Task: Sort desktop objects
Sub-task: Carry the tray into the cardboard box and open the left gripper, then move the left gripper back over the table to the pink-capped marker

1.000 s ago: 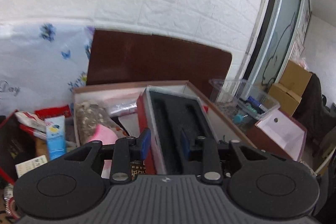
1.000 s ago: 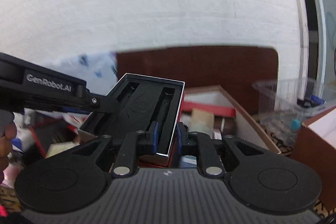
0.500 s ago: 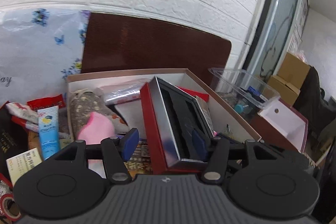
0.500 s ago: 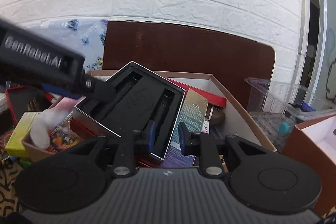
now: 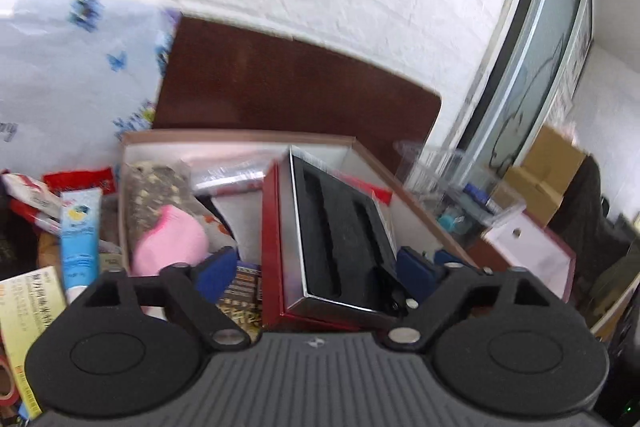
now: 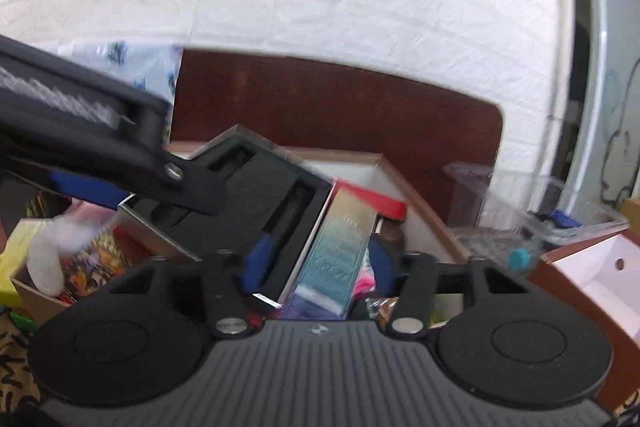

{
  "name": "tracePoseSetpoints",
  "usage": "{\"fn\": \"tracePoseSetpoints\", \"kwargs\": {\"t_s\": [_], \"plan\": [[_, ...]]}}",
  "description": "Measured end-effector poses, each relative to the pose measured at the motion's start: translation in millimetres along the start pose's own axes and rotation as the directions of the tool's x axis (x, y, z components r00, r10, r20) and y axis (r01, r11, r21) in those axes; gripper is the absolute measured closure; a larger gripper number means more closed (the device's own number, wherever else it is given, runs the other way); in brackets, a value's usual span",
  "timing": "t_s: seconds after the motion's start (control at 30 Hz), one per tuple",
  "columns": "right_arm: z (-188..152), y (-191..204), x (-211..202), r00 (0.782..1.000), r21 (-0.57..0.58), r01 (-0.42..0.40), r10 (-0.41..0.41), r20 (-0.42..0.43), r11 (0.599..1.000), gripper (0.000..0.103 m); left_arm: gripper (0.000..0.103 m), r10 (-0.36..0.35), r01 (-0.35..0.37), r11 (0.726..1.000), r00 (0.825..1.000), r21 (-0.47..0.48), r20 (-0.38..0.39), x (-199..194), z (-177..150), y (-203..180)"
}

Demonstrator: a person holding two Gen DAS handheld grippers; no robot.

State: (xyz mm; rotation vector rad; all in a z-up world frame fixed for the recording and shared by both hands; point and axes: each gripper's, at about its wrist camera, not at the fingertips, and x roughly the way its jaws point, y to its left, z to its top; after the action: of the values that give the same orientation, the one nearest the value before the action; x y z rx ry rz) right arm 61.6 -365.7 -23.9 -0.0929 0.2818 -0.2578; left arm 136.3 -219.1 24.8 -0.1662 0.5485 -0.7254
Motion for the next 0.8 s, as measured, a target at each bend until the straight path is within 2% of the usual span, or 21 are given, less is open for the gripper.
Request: {"fn": "tracePoseSetpoints", "kwargs": {"t_s": [0.03, 0.07, 0.1, 0.17, 0.33, 0.57, 0.67, 0.8], "plan": [[1, 0, -5, 1.000, 0.005, -0.003, 0.003, 0.009, 1.000, 0.041, 0.008, 0.001, -0.001, 1.000, 1.000, -0.004, 0.008, -7, -1, 1], [2, 1, -11, 1.000, 0.011, -0.006, 0.006, 0.014, 1.000, 0.032, 0.006, 0.005, -0.005, 1.000, 1.000, -0.005, 0.013, -14, -2, 2], [3, 2, -18, 1.000, 0.018, -0.013, 0.013, 0.024, 1.000, 0.018, 0.006, 0.010, -0.010, 1.000, 1.000, -0.003, 0.020, -23, -4, 3], [4, 6, -33, 0.998, 0.029, -0.021, 0.019, 0.059, 0.999, 0.010, 0.006, 0.012, -0.012, 1.000, 0.999, 0.007, 0.037, -39, -12, 6], [4, 24, -63, 0.995, 0.018, -0.054, 0.052, 0.080, 0.998, 0.010, 0.006, 0.038, -0.039, 0.999, 0.999, 0.003, 0.035, -76, -43, 16], [-14, 64, -92, 0.986, -0.020, -0.169, 0.169, 0.012, 0.985, 0.010, 0.006, 0.138, -0.135, 0.988, 0.990, -0.070, 0.037, -125, -89, 40], [-23, 84, -98, 0.971, -0.025, -0.238, 0.237, -0.031, 0.971, 0.010, 0.006, 0.196, -0.193, 0.975, 0.981, -0.108, 0.016, -142, -108, 55], [-36, 115, -103, 0.941, -0.039, -0.329, 0.324, -0.096, 0.944, 0.010, 0.006, 0.249, -0.249, 0.956, 0.968, -0.156, -0.019, -163, -132, 78]]}}
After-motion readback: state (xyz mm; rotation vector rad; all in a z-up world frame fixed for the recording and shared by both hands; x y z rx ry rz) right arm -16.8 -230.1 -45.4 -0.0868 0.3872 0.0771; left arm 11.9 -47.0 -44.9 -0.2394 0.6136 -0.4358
